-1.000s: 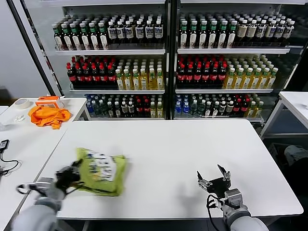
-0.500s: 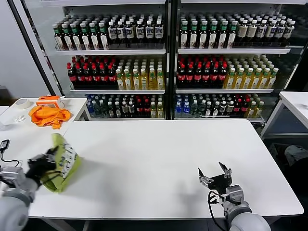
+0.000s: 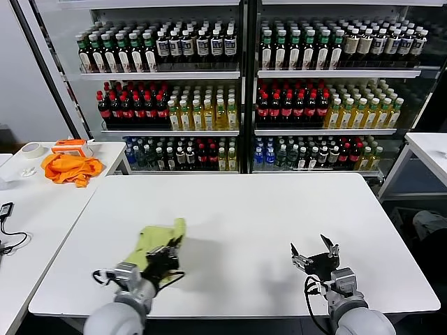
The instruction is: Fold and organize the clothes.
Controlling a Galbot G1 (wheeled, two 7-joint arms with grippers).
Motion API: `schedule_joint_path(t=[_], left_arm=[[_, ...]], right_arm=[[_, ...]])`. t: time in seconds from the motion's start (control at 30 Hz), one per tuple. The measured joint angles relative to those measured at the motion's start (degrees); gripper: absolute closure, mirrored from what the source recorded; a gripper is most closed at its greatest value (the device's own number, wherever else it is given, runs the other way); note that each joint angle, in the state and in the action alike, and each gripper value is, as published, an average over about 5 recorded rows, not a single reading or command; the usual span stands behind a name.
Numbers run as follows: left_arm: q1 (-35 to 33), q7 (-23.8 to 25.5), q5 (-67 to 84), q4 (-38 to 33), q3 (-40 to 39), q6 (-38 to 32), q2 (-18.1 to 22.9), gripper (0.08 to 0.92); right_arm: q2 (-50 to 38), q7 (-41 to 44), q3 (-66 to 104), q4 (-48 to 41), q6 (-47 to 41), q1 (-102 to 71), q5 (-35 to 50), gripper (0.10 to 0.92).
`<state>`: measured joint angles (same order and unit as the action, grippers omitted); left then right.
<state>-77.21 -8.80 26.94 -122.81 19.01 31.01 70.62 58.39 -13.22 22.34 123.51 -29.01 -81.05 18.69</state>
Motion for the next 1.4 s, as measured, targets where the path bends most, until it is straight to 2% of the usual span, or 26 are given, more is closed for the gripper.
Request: schedule_joint_path(t=[0.17,0.47,0.63,0.87,0.97,1.4], left_arm=[[2.6,-1.8,0.0,2.0,-4.5,-0.9,3.4,0.823],[8.2,-5.4,2.9,5.5,-7.0,-3.2,7.8,0.564],[9.6,-4.3,1.4,5.8,-5.5,-4.9,7.3,0.416],[7.9,0.2,-6.4,5.7,-0.7,-8.1,3.9,0.224],[6.3,1.5,-8.9,5.1,1.4,-8.9,3.0,0.185],[2.5,4.1,-15.4,4.1,6.6,-10.0,1.5,0.177]], right_arm=[[-0.1,0.1,0.1,0.2,0.0,0.0,0.0,0.203],[-0.1,0.4,-0.3,0.4,-0.4,0.4,1.0,0.203],[0.5,1.0,-2.2,0.7,-1.2,1.6,4.8,0.203],[2.2,0.7,-8.7,-0.2,-1.7,4.9,11.6,0.203],[2.9,0.4,-12.3,-1.8,-2.0,7.1,13.9,0.203],[5.7,-2.8,-24.4,-10.4,-3.6,18.7,22.6,0.203]])
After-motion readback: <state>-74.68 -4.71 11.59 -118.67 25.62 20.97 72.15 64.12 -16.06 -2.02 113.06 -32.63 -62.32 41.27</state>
